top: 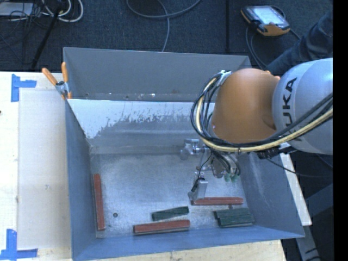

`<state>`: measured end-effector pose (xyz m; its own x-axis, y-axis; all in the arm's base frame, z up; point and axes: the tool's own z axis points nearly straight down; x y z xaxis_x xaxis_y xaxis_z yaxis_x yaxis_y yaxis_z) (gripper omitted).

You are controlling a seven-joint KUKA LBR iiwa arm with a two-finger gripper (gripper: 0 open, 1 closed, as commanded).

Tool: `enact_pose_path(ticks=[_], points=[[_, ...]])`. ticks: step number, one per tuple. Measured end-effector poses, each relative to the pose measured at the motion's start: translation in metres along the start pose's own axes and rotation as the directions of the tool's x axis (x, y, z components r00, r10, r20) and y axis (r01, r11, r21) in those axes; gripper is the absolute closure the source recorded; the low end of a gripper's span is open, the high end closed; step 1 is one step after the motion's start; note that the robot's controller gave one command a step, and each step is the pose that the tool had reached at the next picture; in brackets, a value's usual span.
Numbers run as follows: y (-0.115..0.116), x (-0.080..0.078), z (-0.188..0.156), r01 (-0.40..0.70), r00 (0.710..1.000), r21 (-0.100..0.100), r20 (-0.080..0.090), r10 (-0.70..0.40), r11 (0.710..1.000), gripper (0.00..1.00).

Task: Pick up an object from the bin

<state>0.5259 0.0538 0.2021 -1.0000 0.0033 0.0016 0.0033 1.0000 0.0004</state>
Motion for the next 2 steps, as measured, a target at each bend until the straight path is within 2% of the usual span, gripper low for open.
enact_pose_path(ticks=[1,2], points=[[-0.021,0.018,0.030,0.147,0.989,-0.001,0.009,-0.147,0.989,0.00],[-0.035,0.033,0.085,0.196,0.981,0.001,0.002,-0.196,0.981,0.00]])
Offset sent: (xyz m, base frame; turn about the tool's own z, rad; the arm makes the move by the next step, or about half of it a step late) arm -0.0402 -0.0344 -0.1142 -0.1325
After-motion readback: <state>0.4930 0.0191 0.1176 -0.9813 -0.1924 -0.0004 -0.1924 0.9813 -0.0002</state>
